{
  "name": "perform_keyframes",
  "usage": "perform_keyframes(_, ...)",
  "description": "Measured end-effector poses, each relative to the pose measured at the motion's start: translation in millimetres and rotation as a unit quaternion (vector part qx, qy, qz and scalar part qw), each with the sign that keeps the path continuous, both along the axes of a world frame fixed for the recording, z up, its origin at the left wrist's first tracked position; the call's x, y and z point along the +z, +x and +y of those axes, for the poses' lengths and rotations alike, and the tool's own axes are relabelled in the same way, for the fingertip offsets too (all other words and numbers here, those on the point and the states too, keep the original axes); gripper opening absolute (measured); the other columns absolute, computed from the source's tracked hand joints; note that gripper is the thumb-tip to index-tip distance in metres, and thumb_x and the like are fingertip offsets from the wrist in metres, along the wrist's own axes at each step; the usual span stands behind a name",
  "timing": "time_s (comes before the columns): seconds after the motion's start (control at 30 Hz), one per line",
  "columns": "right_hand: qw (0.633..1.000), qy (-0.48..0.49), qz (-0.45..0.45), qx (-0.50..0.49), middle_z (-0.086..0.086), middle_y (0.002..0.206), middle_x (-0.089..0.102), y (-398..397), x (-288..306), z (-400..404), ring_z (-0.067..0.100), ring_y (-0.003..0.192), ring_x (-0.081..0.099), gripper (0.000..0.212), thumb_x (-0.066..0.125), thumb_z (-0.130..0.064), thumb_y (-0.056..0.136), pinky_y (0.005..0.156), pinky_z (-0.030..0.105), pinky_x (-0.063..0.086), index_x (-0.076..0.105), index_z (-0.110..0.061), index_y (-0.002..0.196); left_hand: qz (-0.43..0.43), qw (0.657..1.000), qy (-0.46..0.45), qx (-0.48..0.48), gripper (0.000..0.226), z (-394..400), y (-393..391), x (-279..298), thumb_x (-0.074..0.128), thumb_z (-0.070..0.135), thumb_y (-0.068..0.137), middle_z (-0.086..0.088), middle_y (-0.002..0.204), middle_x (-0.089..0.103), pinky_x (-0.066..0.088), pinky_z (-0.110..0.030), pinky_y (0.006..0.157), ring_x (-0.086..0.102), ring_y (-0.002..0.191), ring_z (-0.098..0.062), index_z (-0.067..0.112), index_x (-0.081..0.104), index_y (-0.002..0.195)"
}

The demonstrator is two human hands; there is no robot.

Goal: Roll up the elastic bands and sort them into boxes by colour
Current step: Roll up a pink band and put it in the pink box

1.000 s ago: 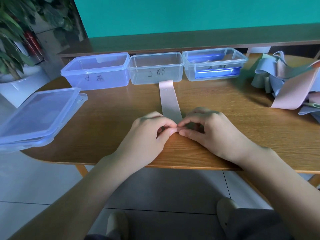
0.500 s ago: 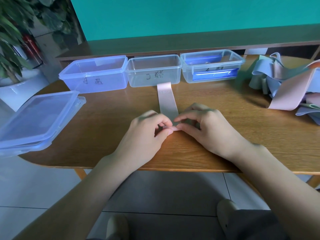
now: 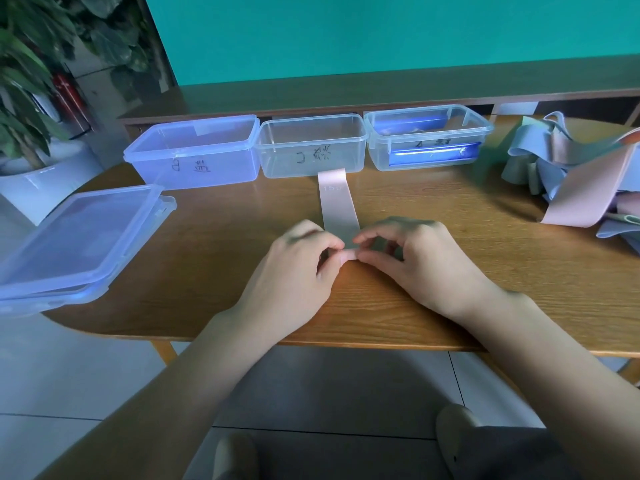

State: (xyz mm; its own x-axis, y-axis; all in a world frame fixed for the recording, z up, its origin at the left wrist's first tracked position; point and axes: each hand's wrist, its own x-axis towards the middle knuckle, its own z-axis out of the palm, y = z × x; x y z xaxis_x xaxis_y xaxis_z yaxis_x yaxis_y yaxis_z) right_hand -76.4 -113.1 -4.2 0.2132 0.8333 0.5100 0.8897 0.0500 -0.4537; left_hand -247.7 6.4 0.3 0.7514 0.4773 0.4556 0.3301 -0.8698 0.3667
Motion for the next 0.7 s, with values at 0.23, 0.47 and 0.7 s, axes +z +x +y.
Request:
perform_keyframes(0.23,1.0,-0.011,-0.003,-0.011,-0.017,0.087,0.068,1,1,3,0.004,0.072,0.059,0.005,0.074,-0.03,0.091,0.071,0.017,0.046,0.072,-0.027,0.095,-0.001,1.0,0.009,-0.017,0.015,3,3,2,0.06,0.04,0.096,0.016,0.099,0.059,0.046,-0.023,0.075,0.051,0.092,-0.003,0.029,0.068,0.101)
perform_keyframes(0.47,0.999,-0.021,-0.023,-0.012,-0.015,0.097,0.061,5,-3,6,-0.001,0.077,0.05,0.014,0.071,-0.028,0.093,0.076,0.026,0.048,0.074,-0.024,0.106,0.019,1.0,0.02,0.002,0.026,7,6,0,0.056,0.038,0.099,0.01,0.113,0.061,0.047,-0.026,0.085,0.049,0.109,-0.008,0.025,0.07,0.117)
perform_keyframes(0.7,0.998,-0.045,-0.003,-0.045,-0.006,0.103,0.061,3,0,14,0.018,0.088,0.061,0.022,0.062,-0.037,0.096,0.081,0.044,0.054,0.074,-0.024,0.11,0.01,1.0,-0.01,0.0,0.027,12,10,1,0.066,0.027,0.095,0.011,0.114,0.059,0.044,-0.019,0.085,0.053,0.1,-0.003,0.028,0.067,0.122)
